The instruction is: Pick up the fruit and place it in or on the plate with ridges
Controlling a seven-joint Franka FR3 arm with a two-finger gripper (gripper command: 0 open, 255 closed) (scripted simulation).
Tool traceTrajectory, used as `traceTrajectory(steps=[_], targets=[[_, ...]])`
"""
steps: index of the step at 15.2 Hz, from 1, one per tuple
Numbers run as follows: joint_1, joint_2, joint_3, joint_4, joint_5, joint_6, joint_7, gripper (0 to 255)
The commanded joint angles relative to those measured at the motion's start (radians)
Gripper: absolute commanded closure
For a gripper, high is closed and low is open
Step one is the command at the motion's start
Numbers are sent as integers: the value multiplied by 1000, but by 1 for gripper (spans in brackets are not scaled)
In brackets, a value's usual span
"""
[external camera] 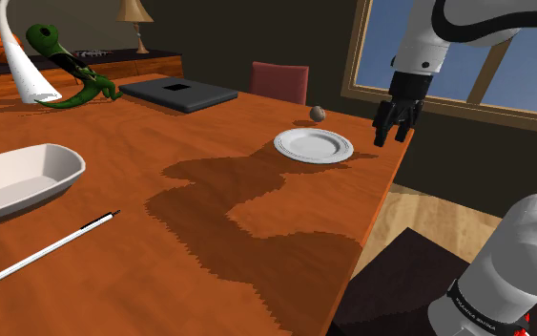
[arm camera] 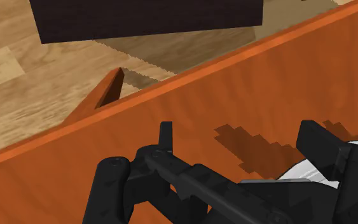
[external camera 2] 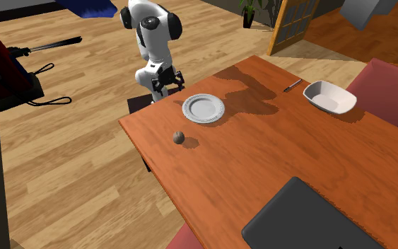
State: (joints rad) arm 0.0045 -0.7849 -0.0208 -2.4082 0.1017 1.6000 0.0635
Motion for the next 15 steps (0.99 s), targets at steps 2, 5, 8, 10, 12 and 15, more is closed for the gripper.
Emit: traceTrajectory(steps=[2, 5, 8, 10, 12, 15], targets=[[2, 35, -10, 19, -6, 21, -21, 0], [9, 141, -38, 84, -18, 79, -85, 0], [18, 247, -64, 161, -22, 126, -146, 0], [25, 318, -80, 218, -21, 151, -187, 0], [31, 389, -95, 280, -16, 171, -227, 0], [40, 496, -115, 383, -3, 191, -287, 0]])
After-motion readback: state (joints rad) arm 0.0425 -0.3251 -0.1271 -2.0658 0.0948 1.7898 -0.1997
